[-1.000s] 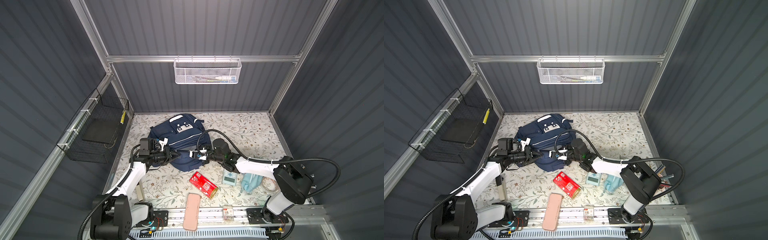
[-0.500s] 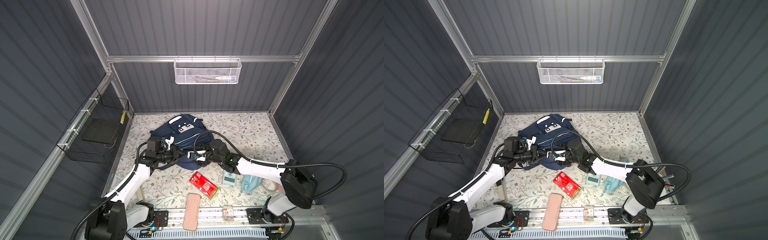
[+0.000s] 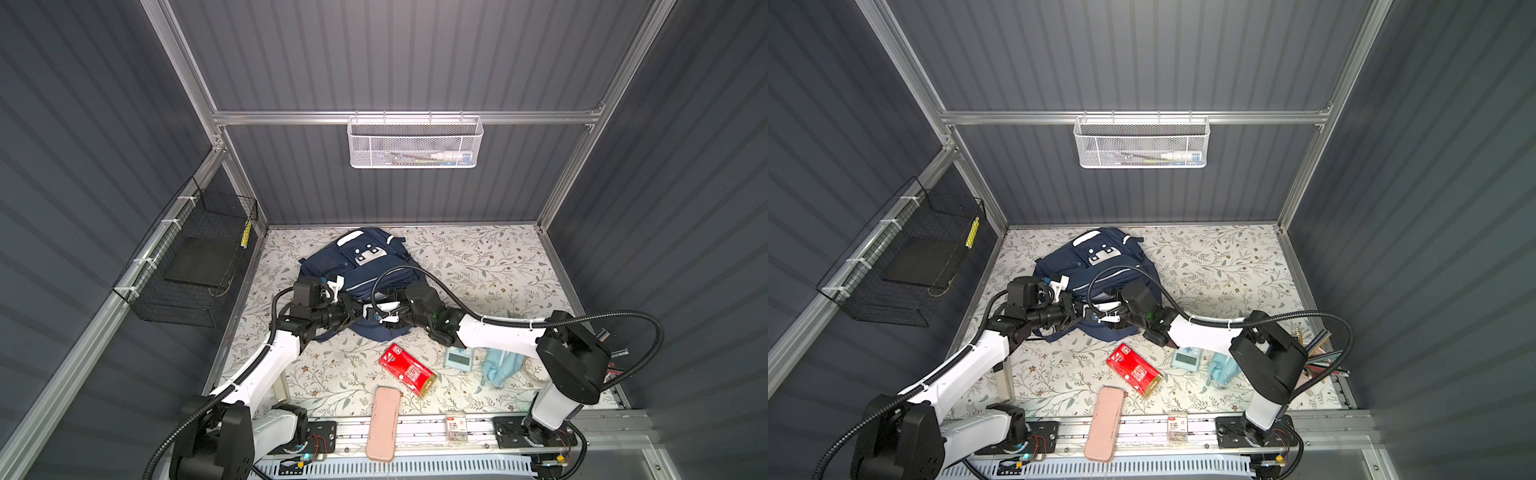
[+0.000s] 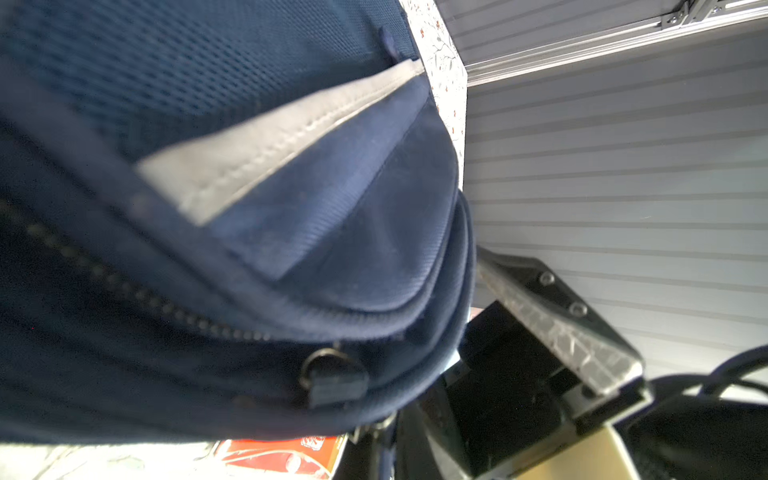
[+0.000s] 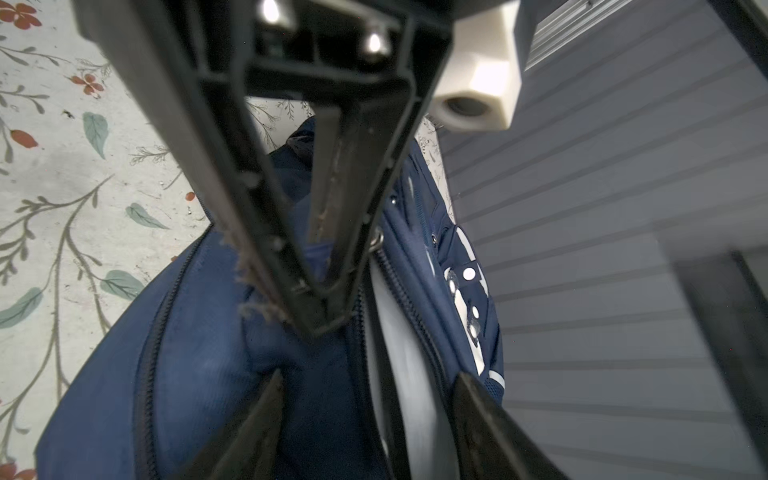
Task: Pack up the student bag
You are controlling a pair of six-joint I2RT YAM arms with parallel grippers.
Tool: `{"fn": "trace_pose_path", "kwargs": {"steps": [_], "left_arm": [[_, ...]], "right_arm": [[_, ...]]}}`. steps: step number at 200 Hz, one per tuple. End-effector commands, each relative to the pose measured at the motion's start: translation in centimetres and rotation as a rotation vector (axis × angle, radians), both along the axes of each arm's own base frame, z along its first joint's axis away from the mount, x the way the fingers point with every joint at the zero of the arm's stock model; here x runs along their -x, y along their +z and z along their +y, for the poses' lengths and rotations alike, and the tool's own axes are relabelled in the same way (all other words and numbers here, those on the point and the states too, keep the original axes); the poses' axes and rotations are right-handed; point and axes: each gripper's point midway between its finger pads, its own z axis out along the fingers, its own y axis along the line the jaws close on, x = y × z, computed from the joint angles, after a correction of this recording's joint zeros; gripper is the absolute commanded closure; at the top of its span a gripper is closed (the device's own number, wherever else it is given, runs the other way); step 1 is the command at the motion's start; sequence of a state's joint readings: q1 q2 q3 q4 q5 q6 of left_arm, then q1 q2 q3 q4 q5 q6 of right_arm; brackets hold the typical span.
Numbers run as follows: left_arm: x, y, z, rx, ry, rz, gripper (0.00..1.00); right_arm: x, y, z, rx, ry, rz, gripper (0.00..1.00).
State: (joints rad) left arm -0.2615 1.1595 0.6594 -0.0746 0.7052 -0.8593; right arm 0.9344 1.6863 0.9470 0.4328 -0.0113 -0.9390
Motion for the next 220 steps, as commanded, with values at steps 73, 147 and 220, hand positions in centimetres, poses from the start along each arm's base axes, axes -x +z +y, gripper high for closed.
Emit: {"fn": "trace_pose_path", "kwargs": {"steps": [73, 147, 220], "left_arm": [[-0.2, 1.7, -0.8, 0.022, -0.034, -0.045, 1.0], [0.3, 2.8, -1.0, 0.02, -0.056, -0.068, 1.0], [-4.1, 1.4, 6.7, 0.158, 0.172, -0.009, 1.0]], "right_arm": [[-1.8, 0.0, -0.1, 0.003, -0.037, 0.016, 0.28], [-2.0, -2.8, 0.2, 0.098, 0.015, 0.12, 0.99], [-2.6, -2.3, -3.8, 0.094, 0.029, 0.099, 1.0]]}}
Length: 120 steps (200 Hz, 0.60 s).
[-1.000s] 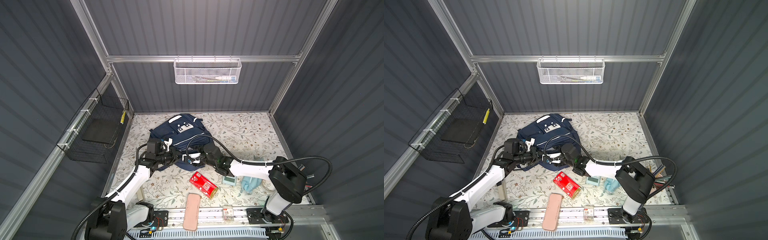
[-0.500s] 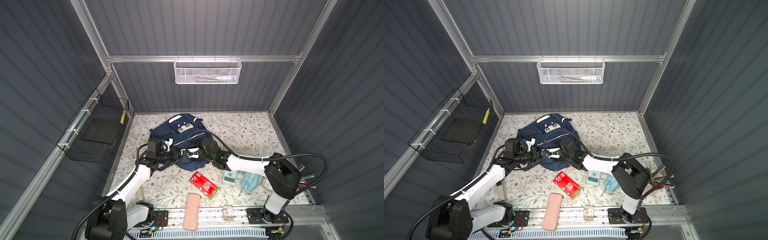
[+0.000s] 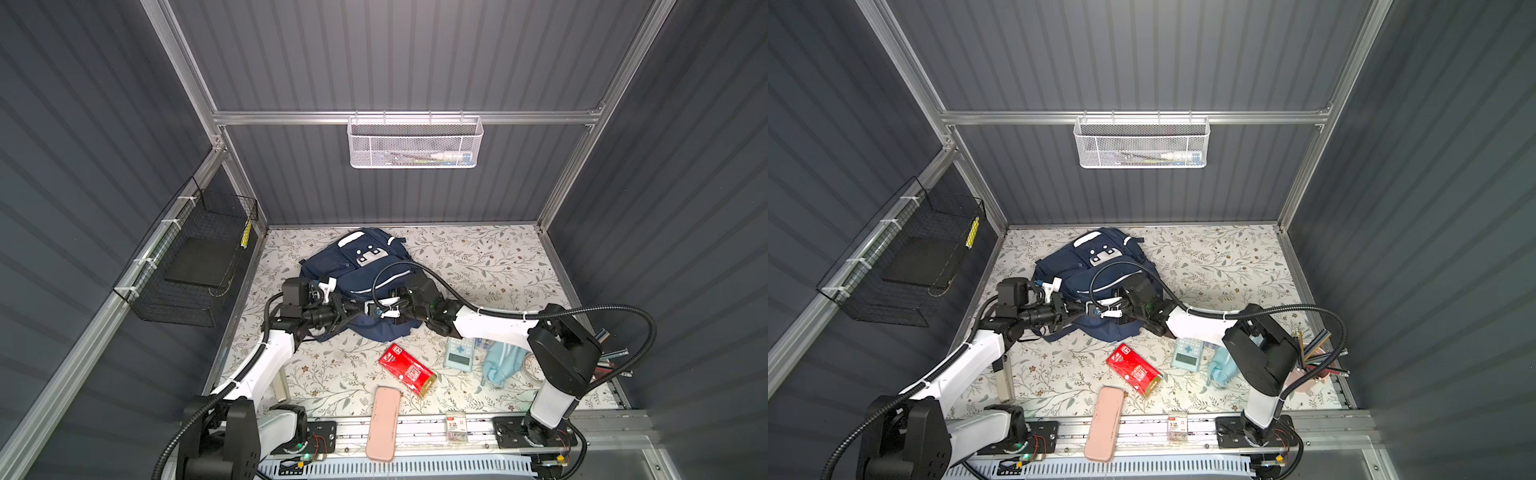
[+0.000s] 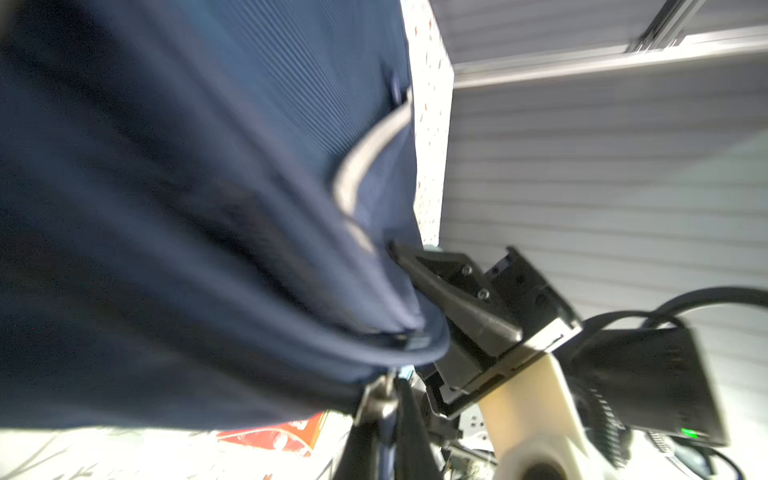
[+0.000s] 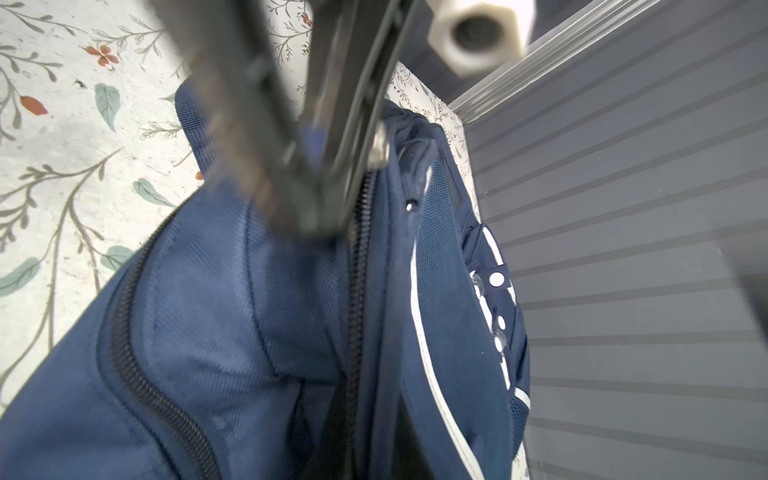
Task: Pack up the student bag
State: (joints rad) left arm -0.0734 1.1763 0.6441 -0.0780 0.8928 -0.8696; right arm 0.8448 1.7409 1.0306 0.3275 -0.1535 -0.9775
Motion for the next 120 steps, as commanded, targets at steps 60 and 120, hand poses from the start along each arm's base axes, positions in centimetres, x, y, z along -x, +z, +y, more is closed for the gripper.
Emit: {"fn": "trace_pose_path", "kwargs": {"steps": [60, 120], "left_arm": [[-7.1, -2.7, 9.7, -0.129, 0.368, -0.052, 1.0], [-10.6, -4.3, 14.4, -0.263, 0.534, -0.072, 1.0]], "right_arm": [[-0.5, 0.5, -4.7, -0.005, -0.023, 0.021, 1.0], [-1.3, 1.0, -6.6, -0.019, -0.063, 0.009, 1.0]]}}
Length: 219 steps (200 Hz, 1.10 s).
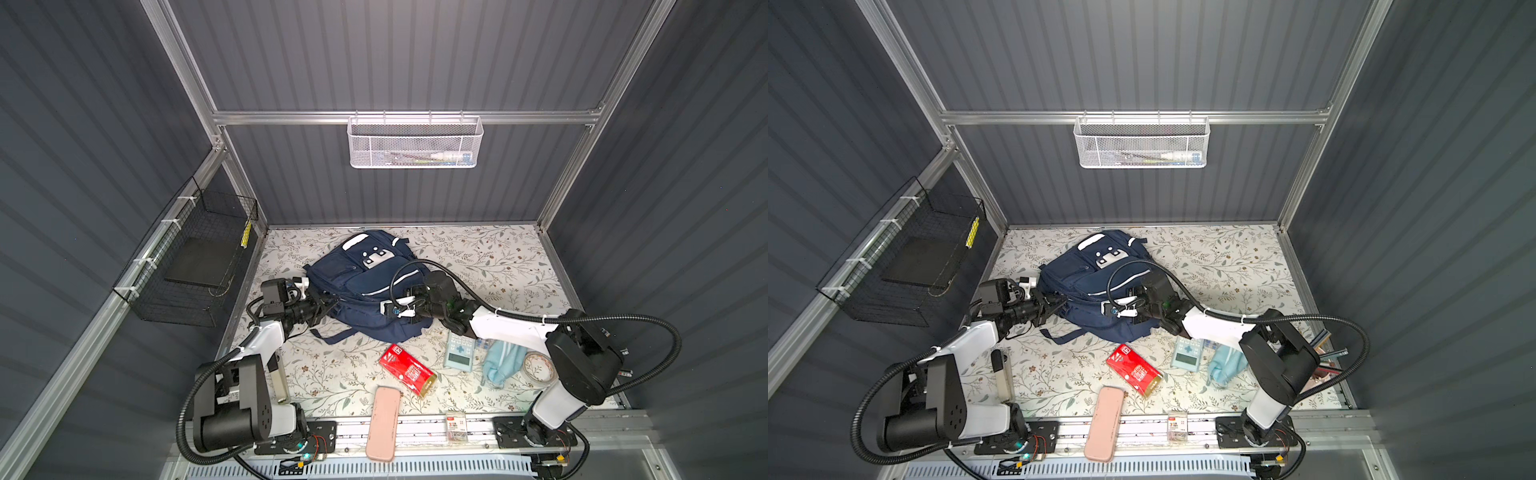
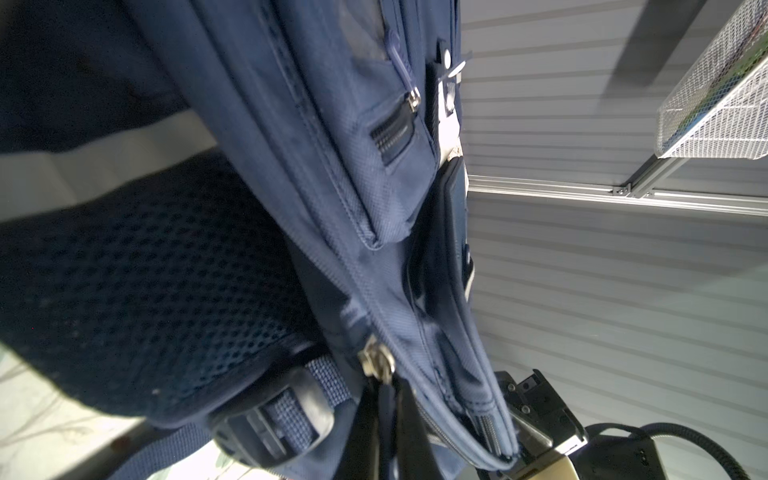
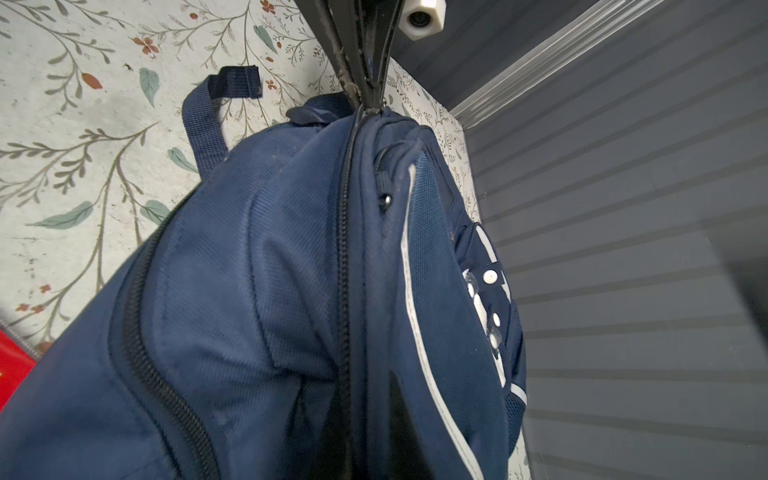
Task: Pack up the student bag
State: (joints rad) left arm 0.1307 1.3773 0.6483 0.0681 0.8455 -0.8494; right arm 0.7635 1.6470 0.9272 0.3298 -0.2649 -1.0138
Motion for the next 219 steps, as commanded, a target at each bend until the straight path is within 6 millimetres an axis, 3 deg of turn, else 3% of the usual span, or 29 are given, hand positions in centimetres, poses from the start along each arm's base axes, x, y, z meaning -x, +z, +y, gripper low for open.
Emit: {"fn": "trace_pose_path", "kwargs": {"steps": [1, 34, 41, 67, 96, 126, 156, 182, 195, 219], "left_arm": [[-5.0, -0.2, 7.4, -0.239, 0.3, -0.085, 1.0], [-5.3, 0.0, 8.0, -0.302, 0.298, -0.105, 1.0], [-5.2, 0.0, 7.9, -0.295, 0.294, -0.108, 0.96], [-4.3, -0.2, 5.0, -0.244, 0.22, -0.125, 0.79], [-1.8, -0.1, 1.1, -0.222, 0.141, -0.146, 0.44], [-0.3, 2.2, -0.6, -0.267, 0.084, -0.2, 0.31], [0.5, 6.0, -1.0, -0.443, 0.031, -0.292, 0.22], [2.9, 7.3, -3.3, -0.512, -0.078, -0.331, 0.22], [4.6, 6.4, -4.8, -0.551, -0.157, -0.318, 0.28], [7.3, 4.3, -8.1, -0.633, -0.325, -0.318, 0.27]], "right_arm": [[-1.6, 0.9, -3.1, -0.005, -0.097, -0.003, 1.0], [-1.6, 0.7, -4.0, -0.019, -0.12, 0.021, 1.0], [-1.5, 0.6, -3.8, -0.022, -0.113, 0.036, 1.0], [-0.8, 1.3, -2.4, -0.062, -0.091, 0.075, 0.69], [0.5, 3.9, -1.7, -0.147, -0.1, 0.136, 0.42], [0.5, 6.4, -3.4, -0.239, -0.251, 0.157, 0.27], [-0.2, 8.4, -6.6, -0.404, -0.548, 0.395, 0.15], [0.3, 6.1, -10.2, -0.413, -0.813, 0.602, 0.08], [1.3, 4.3, -11.7, -0.389, -0.909, 0.683, 0.06], [2.6, 0.5, -15.9, -0.416, -1.172, 0.828, 0.05]]}}
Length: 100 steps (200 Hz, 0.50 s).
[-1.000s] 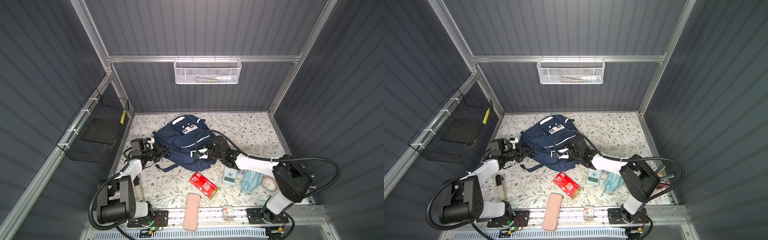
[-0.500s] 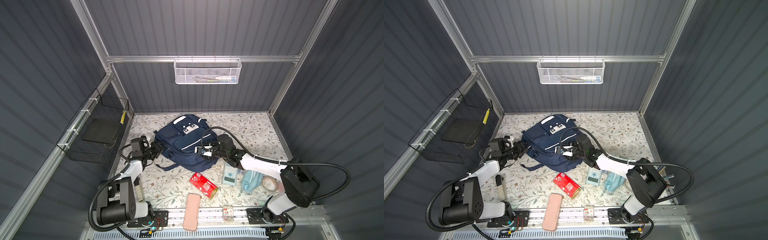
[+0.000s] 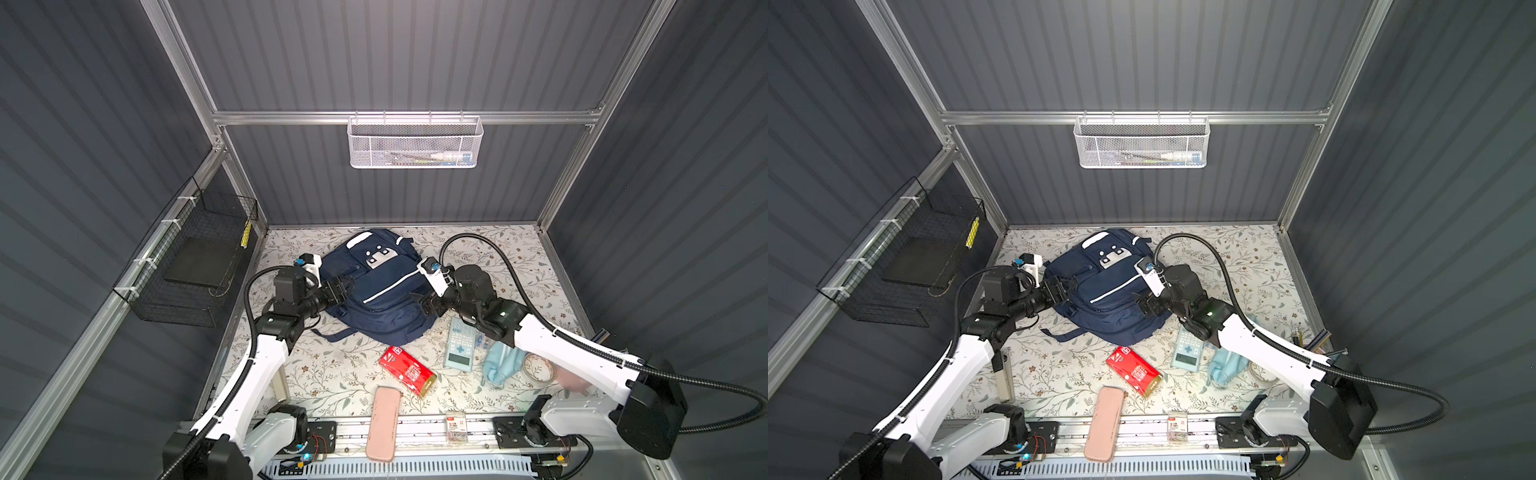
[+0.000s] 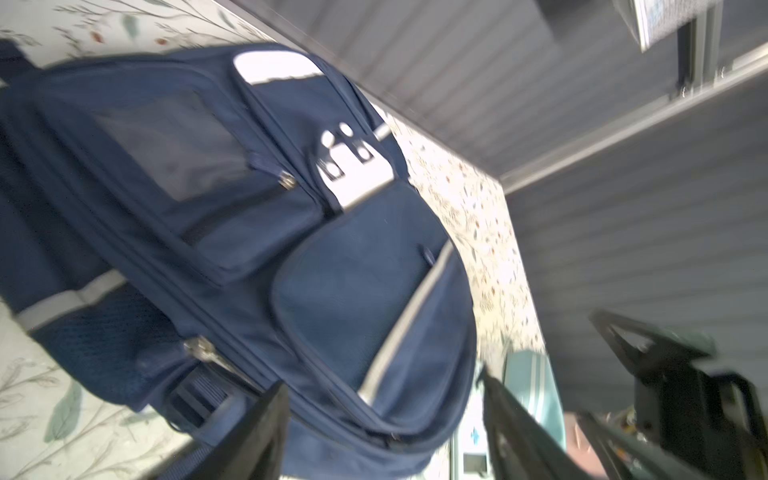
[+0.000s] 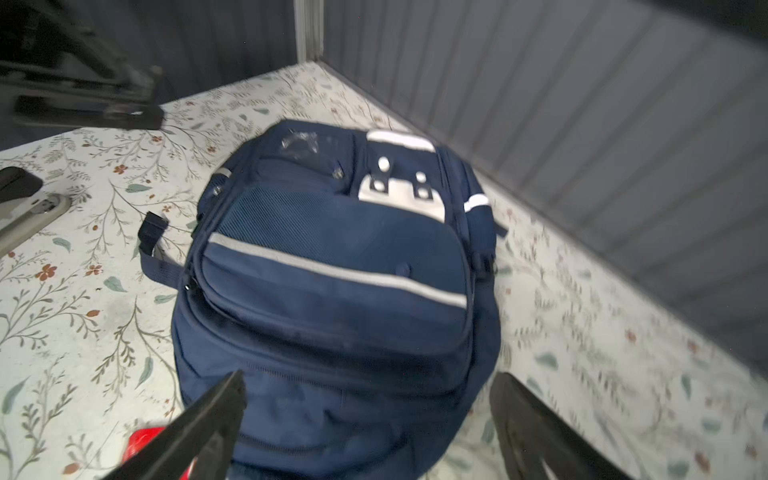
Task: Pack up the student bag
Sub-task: 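Move the left gripper to the bag opening while the right reaches the calculator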
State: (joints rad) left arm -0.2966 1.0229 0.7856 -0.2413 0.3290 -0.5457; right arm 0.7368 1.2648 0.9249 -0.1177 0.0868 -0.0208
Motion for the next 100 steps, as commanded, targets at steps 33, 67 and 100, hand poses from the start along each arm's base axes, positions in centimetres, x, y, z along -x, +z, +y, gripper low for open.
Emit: {"fn": "trace_pose_path", "kwargs": {"steps": [33, 67, 100], "left_arm": [[4.6, -3.5, -6.8, -0.214, -0.256, 0.027, 0.27], [3.5, -3.5, -10.2, -0.41, -0.285, -0.017, 0.22], [-0.5, -3.3, -10.1, -0.624, -0.255, -0.107, 0.19]], "right_arm": [[4.7, -10.4, -8.9, -0.112, -0.505, 0.537, 0.01], [6.1, -12.6, -10.0, -0.103, -0.611, 0.64, 0.01], [7.0, -14.2, -9.4, -0.089, -0.646, 0.678, 0.01]]}}
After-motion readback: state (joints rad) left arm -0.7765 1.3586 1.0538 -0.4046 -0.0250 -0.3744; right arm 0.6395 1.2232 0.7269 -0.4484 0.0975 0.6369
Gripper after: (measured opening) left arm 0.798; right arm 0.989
